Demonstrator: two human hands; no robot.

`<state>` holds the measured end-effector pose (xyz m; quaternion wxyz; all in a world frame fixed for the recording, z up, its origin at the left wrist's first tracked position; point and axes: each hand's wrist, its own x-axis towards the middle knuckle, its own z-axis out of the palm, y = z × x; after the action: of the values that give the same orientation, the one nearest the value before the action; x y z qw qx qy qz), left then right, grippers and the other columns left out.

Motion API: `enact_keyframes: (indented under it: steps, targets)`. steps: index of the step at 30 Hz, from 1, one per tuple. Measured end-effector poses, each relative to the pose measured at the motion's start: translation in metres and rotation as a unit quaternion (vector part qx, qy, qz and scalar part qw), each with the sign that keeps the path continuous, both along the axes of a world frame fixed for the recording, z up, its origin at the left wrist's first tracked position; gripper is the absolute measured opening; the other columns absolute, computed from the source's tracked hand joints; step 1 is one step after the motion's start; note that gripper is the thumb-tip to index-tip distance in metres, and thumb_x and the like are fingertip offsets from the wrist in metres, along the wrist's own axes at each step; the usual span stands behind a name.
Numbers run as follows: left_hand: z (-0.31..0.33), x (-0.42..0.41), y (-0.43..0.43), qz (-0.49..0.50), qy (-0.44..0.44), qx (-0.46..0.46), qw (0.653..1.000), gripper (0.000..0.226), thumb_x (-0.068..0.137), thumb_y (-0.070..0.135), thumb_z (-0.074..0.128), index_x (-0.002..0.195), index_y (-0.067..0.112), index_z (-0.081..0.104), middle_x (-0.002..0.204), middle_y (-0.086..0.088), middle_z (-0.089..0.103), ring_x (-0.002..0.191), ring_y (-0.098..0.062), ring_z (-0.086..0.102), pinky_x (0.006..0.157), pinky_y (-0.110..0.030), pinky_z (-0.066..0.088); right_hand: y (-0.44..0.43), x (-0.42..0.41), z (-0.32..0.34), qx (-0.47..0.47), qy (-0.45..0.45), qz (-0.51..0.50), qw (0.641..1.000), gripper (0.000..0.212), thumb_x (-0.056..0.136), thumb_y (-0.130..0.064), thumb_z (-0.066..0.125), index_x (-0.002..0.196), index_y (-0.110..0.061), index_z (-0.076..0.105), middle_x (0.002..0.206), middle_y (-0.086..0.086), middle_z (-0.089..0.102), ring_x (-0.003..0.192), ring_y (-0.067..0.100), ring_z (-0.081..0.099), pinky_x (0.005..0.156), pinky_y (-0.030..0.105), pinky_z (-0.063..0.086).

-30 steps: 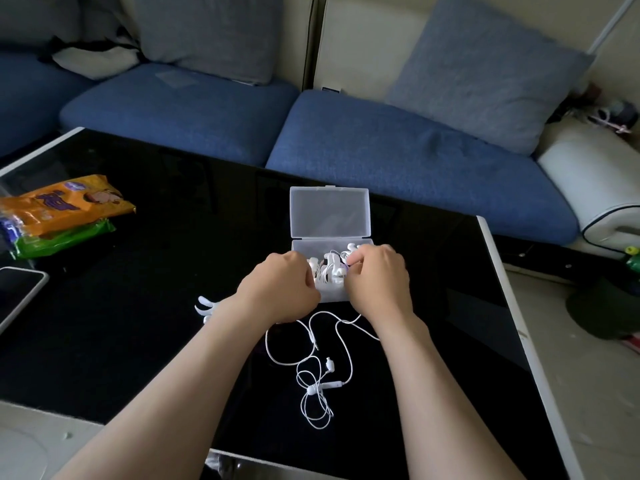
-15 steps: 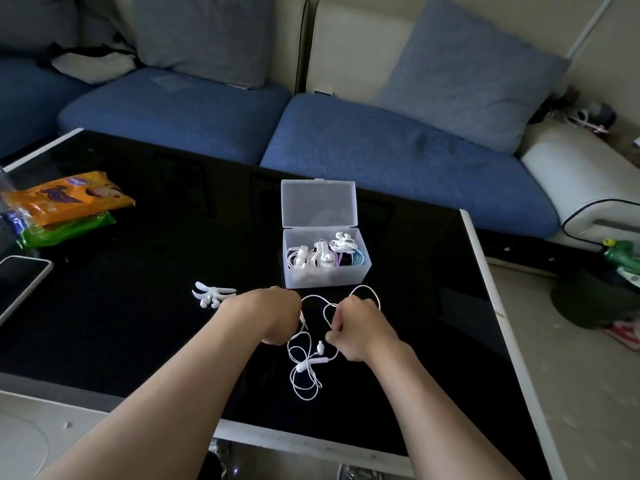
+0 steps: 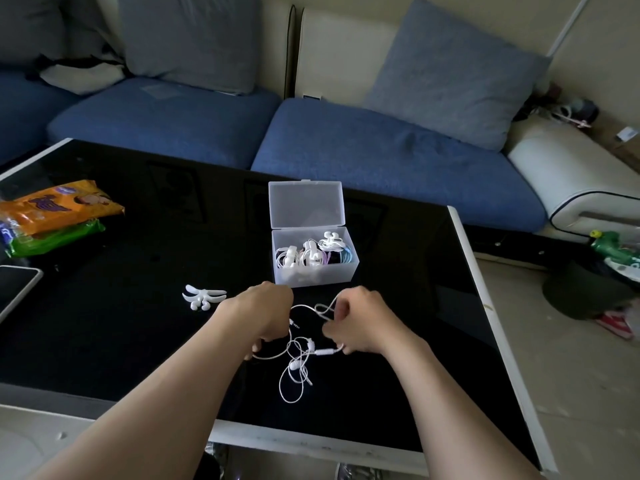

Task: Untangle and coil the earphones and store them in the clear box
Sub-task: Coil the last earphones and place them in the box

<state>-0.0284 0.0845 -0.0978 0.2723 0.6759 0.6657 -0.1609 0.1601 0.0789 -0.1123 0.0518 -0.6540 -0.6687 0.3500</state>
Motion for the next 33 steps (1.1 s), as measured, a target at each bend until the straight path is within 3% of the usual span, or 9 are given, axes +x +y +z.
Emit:
enact_keyframes:
  steps: [5, 8, 11, 14, 19, 23, 27, 30, 33]
  targets:
    - [0.004, 0.004, 0.001, 0.005, -0.038, 0.053, 0.998, 0.047, 0.092, 0.039, 0.079, 0.120, 0.014, 0.051, 0.110, -0.005, 0.057, 0.061, -0.019, 0.053, 0.075, -0.041, 0.060, 0.002, 0.005, 0.018, 0.068, 0.161, -0.089, 0.981, 0.008, 0.088, -0.006, 0.063, 0.090, -0.010, 0.069, 0.064, 0.007, 0.075, 0.062, 0.024, 0.078, 0.071, 0.046, 0.067]
    - [0.003, 0.004, -0.001, -0.017, 0.004, 0.003, 1.000, 0.048, 0.082, 0.050, 0.086, 0.088, 0.018, 0.052, 0.097, 0.001, 0.054, 0.064, -0.020, 0.054, 0.076, -0.040, 0.058, 0.008, 0.012, 0.023, 0.128, 0.199, -0.160, 0.958, 0.023, 0.094, -0.009, 0.055, 0.083, -0.015, 0.075, 0.054, -0.004, 0.066, 0.049, 0.014, 0.068, 0.054, 0.031, 0.056]
    - [0.002, 0.004, -0.005, -0.048, 0.049, -0.032, 0.997, 0.055, 0.073, 0.053, 0.091, 0.073, 0.020, 0.047, 0.085, 0.004, 0.055, 0.083, -0.024, 0.062, 0.087, -0.045, 0.061, 0.012, 0.021, 0.026, 0.208, 0.149, -0.203, 0.945, 0.029, 0.096, -0.013, 0.053, 0.082, -0.022, 0.078, 0.056, -0.015, 0.064, 0.048, 0.003, 0.057, 0.052, 0.021, 0.043]
    - [0.002, 0.004, -0.008, -0.054, 0.073, -0.023, 0.996, 0.049, 0.074, 0.045, 0.093, 0.082, 0.019, 0.053, 0.091, 0.003, 0.059, 0.095, -0.025, 0.068, 0.086, -0.042, 0.061, 0.008, 0.024, 0.027, 0.226, 0.059, -0.204, 0.951, 0.020, 0.096, -0.024, 0.059, 0.085, -0.026, 0.076, 0.073, -0.007, 0.072, 0.063, 0.012, 0.067, 0.057, 0.031, 0.055]
    - [0.001, 0.005, -0.011, -0.053, 0.096, -0.021, 0.994, 0.044, 0.077, 0.033, 0.092, 0.072, 0.018, 0.050, 0.074, 0.001, 0.055, 0.096, -0.027, 0.074, 0.086, -0.041, 0.063, -0.001, 0.025, 0.029, 0.162, -0.155, -0.136, 0.965, 0.009, 0.099, -0.022, 0.066, 0.093, -0.015, 0.068, 0.084, 0.003, 0.068, 0.075, 0.025, 0.069, 0.068, 0.038, 0.060]
    - [0.001, 0.007, -0.011, -0.067, 0.102, -0.010, 0.992, 0.035, 0.083, 0.023, 0.086, 0.071, 0.018, 0.053, 0.074, 0.001, 0.055, 0.085, -0.026, 0.070, 0.083, -0.038, 0.061, -0.009, 0.020, 0.031, 0.068, -0.226, -0.108, 0.966, 0.014, 0.097, -0.012, 0.067, 0.101, -0.015, 0.055, 0.087, 0.002, 0.052, 0.086, 0.026, 0.062, 0.071, 0.036, 0.052]
    - [-0.002, 0.005, -0.007, -0.074, 0.051, 0.015, 0.996, 0.013, 0.079, 0.017, 0.071, 0.067, 0.017, 0.066, 0.074, -0.001, 0.067, 0.075, -0.023, 0.070, 0.079, -0.041, 0.064, -0.010, 0.008, 0.031, 0.104, -0.274, -0.054, 0.955, 0.034, 0.092, -0.017, 0.072, 0.124, -0.017, 0.061, 0.127, 0.009, 0.061, 0.123, 0.036, 0.057, 0.099, 0.043, 0.050]
    - [0.007, 0.010, -0.006, -0.083, -0.047, 0.037, 0.995, 0.017, 0.095, 0.025, 0.058, 0.089, 0.014, 0.070, 0.084, -0.006, 0.077, 0.078, -0.022, 0.071, 0.085, -0.040, 0.061, -0.009, -0.002, 0.030, 0.182, -0.082, 0.048, 0.979, 0.062, 0.084, -0.005, 0.066, 0.142, -0.025, 0.057, 0.139, 0.003, 0.062, 0.122, 0.016, 0.063, 0.101, 0.036, 0.050]
    - [0.017, 0.015, -0.005, -0.072, -0.128, 0.103, 0.984, 0.021, 0.105, 0.025, 0.048, 0.104, 0.015, 0.066, 0.097, -0.007, 0.075, 0.080, -0.024, 0.067, 0.087, -0.040, 0.055, -0.013, -0.016, 0.033, 0.168, 0.088, 0.099, 0.977, 0.075, 0.083, 0.001, 0.056, 0.150, -0.032, 0.053, 0.132, -0.004, 0.071, 0.076, -0.009, 0.062, 0.081, 0.021, 0.048]
